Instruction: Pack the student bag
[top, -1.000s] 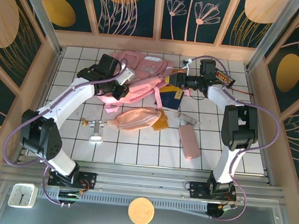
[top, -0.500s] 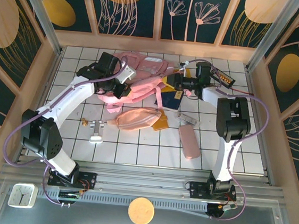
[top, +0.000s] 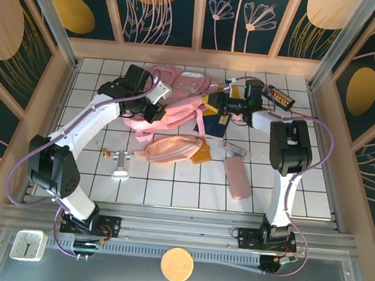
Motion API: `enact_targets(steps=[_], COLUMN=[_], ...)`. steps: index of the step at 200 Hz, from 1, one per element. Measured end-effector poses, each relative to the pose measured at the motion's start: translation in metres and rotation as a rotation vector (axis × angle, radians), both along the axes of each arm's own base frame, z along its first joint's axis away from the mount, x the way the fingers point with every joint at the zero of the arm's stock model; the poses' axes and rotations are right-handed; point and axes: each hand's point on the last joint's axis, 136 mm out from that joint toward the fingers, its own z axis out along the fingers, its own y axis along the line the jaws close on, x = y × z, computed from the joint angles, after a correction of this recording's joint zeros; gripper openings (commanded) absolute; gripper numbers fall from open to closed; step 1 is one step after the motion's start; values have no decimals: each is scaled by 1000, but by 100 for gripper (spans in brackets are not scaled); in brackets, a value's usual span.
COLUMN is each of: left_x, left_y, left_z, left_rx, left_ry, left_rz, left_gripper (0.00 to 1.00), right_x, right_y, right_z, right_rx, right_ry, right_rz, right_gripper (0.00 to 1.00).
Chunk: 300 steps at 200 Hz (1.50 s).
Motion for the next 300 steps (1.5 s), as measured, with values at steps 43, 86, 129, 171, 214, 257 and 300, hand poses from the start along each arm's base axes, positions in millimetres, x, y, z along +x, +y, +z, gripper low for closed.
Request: enact_targets(steps=[43,86,129,171,214,257,300], left_x=[0,0,0,-1,-3,-3,-2], left_y=[-1,-1,0,0,1,1,5], left_z=[-1,-1,-1,-3,-7,-7,-10], left_rx=[-3,-4,-1,2,8,9,22], left_ry=[4,5,4,8,18,16,18], left_rz=[-3,-4,-1,-1,0,-3,4], left_gripper=[0,0,0,0,0,0,0], right_x=[-3,0,0,2,3,10,9], right_y=[12,15,10,0,-2,12,20], right_z=[-8,4,0,-4,2,-10,-13], right_rx=[4,44,49,37,32,-123,-352], right_ry=[36,34,56,81,67,-63,-357], right_rz=[11,2,-12,-39,-51,-79,-135], right_gripper=[75,74,71,69,68,70,69])
